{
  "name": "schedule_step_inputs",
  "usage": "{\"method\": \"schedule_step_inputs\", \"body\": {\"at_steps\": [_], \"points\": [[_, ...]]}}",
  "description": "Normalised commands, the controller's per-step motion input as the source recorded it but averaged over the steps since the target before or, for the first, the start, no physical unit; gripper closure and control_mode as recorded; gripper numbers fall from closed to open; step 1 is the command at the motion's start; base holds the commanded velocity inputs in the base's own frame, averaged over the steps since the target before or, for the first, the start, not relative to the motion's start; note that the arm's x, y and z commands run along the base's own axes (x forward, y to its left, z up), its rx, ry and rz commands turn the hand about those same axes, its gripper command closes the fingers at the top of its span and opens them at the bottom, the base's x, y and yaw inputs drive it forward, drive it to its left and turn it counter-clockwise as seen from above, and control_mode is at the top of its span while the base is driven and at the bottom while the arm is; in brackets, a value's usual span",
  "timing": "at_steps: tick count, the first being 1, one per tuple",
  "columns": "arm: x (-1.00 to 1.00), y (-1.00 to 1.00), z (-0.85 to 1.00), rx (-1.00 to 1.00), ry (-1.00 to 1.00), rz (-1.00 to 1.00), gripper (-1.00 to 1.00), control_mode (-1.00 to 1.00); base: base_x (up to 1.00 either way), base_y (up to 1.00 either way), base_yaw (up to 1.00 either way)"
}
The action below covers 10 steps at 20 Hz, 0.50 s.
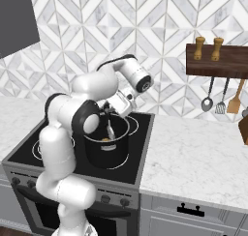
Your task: Put the lemon wedge and squash in the pot. Retrieve the spatula and lightly stir the vegetables in the pot.
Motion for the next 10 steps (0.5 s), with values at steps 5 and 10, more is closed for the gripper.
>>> {"method": "schedule_step_inputs", "body": {"at_steps": [5,10], "points": [[-0.45,-0.18,-0.17,0.12,-0.05,0.01,1.0,-1.0,0.0,0.0,0.0],[0.31,-0.04,-0.39,0.05,0.01,0.0,1.0,-1.0,0.0,0.0,0.0]]}}
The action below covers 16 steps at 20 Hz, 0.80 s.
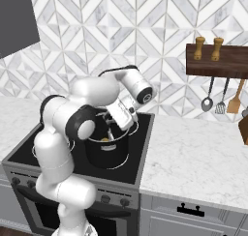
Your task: Put the lemon wedge and squash in the pot. Retrieve the spatula and lightly stir the vegetables in the pot.
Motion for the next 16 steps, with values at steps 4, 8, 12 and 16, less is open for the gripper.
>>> {"method": "schedule_step_inputs", "body": {"at_steps": [4,8,12,16], "points": [[0.55,0.0,-0.76,0.01,0.08,0.0,1.0,-1.0,0.0,0.0,0.0],[0.26,0.0,-0.47,0.0,0.01,0.0,1.0,-1.0,0.0,0.0,0.0],[-0.29,0.0,0.45,0.01,-0.01,-0.01,1.0,-1.0,0.0,0.0,0.0],[-0.21,0.0,0.49,0.02,0.0,-0.05,1.0,-1.0,0.0,0.0,0.0]]}}
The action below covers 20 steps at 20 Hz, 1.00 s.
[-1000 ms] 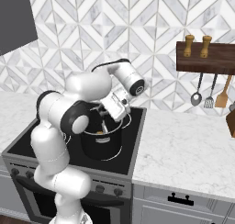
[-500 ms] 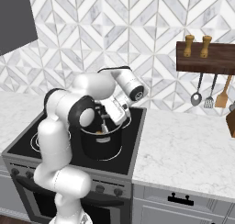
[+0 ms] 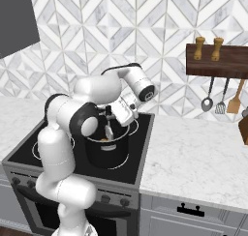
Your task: Put the lemon wedge and squash in the pot. Retrieve the spatula and lightly stir the vegetables in the pot.
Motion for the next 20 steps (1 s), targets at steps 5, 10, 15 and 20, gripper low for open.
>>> {"method": "schedule_step_inputs", "body": {"at_steps": [5,10,15,20], "points": [[-0.03,0.0,-0.21,0.0,0.23,-0.09,1.0,-1.0,0.0,0.0,0.0],[0.0,0.0,-0.68,0.0,0.25,-0.05,1.0,-1.0,0.0,0.0,0.0],[0.05,0.0,-0.45,-0.01,0.12,-0.01,1.0,-1.0,0.0,0.0,0.0],[0.1,0.09,0.4,0.07,0.04,0.0,1.0,-1.0,0.0,0.0,0.0]]}}
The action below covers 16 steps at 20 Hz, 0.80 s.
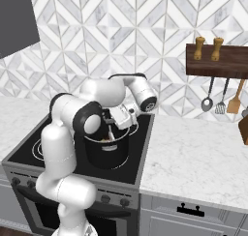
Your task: Put the lemon wedge and squash in the pot. Retrieve the spatula and lightly stir the vegetables in the pot.
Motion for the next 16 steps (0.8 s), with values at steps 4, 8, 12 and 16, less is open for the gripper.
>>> {"method": "schedule_step_inputs", "body": {"at_steps": [4,8,12,16], "points": [[0.0,0.19,0.74,0.14,0.0,0.0,1.0,-1.0,0.0,0.0,0.0],[0.0,0.02,0.04,0.04,0.12,-0.01,1.0,-1.0,0.0,0.0,0.0],[-0.21,0.01,-0.38,0.0,0.03,-0.03,1.0,-1.0,0.0,0.0,0.0],[-0.28,0.07,-0.26,0.0,0.0,-0.06,1.0,-1.0,0.0,0.0,0.0]]}}
